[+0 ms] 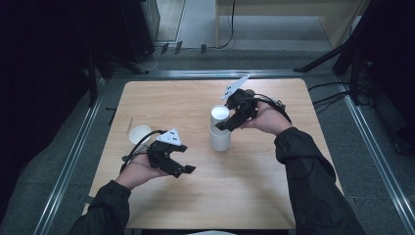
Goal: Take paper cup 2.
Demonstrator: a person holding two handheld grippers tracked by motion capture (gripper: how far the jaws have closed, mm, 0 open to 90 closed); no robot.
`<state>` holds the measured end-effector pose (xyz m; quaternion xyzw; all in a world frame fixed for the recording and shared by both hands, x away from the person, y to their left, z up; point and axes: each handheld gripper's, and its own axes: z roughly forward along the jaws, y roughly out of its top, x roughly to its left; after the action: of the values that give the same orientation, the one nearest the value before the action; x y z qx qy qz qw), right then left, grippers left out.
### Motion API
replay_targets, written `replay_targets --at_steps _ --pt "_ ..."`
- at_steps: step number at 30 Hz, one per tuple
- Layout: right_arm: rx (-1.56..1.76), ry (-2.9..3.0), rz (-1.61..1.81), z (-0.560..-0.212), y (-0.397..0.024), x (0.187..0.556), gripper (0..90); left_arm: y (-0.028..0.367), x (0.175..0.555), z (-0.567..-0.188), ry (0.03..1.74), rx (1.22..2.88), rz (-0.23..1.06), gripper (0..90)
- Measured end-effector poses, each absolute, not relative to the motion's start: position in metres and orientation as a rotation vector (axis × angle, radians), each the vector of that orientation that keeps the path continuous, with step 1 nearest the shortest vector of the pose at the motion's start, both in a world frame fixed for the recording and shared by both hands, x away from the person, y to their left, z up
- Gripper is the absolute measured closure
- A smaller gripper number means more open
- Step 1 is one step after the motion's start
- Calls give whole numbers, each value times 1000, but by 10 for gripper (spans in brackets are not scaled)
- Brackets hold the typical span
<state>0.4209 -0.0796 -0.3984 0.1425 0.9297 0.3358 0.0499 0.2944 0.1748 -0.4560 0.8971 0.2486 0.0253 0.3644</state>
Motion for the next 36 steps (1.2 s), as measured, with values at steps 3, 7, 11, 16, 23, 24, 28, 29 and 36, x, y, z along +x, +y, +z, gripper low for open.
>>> replay_targets --at_steps 3,7,11,16,23,24,28,29,36 --pt "422 2837 1020 -395 -75 422 232 175 295 -457 641 2312 55 174" --pt "403 2841 1007 -393 -72 421 303 174 294 -457 637 2319 50 174" --pt "406 2849 1009 -392 -71 422 322 174 294 -458 634 2327 47 174" --pt "405 2847 1020 -389 -73 421 332 175 294 -458 634 2329 49 174" --pt "405 2849 1010 -384 -76 420 342 174 294 -459 631 2333 47 174" --pt "408 2852 1010 -384 -77 420 343 174 294 -459 631 2334 49 174" --pt "405 2850 1013 -382 -76 420 347 174 295 -459 631 2333 48 174" --pt "405 2851 1007 -382 -76 420 347 175 295 -458 631 2334 47 174" --pt "403 2855 988 -379 -74 421 349 175 294 -458 632 2334 48 174"
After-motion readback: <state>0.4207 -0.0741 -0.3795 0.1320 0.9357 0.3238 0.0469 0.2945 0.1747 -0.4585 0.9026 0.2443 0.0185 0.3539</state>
